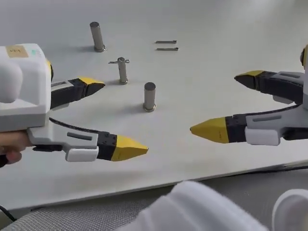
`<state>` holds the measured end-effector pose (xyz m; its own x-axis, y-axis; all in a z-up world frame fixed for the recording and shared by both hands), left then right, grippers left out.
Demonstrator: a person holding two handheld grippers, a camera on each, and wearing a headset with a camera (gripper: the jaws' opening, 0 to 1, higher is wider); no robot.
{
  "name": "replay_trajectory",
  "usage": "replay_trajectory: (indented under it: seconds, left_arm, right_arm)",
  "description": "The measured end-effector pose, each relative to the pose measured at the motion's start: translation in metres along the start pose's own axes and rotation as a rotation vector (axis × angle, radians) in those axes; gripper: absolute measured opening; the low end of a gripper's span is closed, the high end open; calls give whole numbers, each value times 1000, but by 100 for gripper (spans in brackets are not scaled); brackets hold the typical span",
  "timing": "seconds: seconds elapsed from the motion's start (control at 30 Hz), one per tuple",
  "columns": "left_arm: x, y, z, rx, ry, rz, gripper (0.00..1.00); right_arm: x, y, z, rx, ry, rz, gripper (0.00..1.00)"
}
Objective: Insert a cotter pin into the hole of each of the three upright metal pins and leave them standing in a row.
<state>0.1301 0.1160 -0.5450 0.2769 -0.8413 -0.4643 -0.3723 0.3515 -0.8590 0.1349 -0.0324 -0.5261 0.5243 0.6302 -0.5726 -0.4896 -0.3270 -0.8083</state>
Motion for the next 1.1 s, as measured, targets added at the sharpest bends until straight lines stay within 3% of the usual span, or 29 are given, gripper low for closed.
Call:
replay_trajectory:
  seconds: [0.17, 0.5, 0.63, 0.73, 1.1]
  left_arm:
    - [-6, 5, -2, -23, -18, 2, 99]
    - [-17, 3, -5, -57, -56, -34, 99]
    - [-19, 4, -4, -68, -70, -37, 99]
    - [-20, 5, -2, -84, -73, -43, 99]
    - [-21, 4, 1, -115, -82, -56, 98]
  right_arm:
    - [-2, -4, -15, -10, 23, 17, 95]
    - [4, -16, -29, -68, -7, 84, 94]
    - [9, -21, -38, -107, -17, 108, 93]
    - [14, -30, -51, -178, 11, 127, 92]
    - [33, -49, -79, -281, -23, 212, 87]
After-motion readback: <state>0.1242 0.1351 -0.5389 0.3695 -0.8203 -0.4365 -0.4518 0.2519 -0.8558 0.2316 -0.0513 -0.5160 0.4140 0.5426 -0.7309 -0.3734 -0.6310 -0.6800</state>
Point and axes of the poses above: the centre of the closed fingertips' face, and the gripper's own axes: x roughly forward along the fingers, z roughly to its left, y roughly out of its underside, the point moved 1 cm from there along -x, roughly backward along the fingers
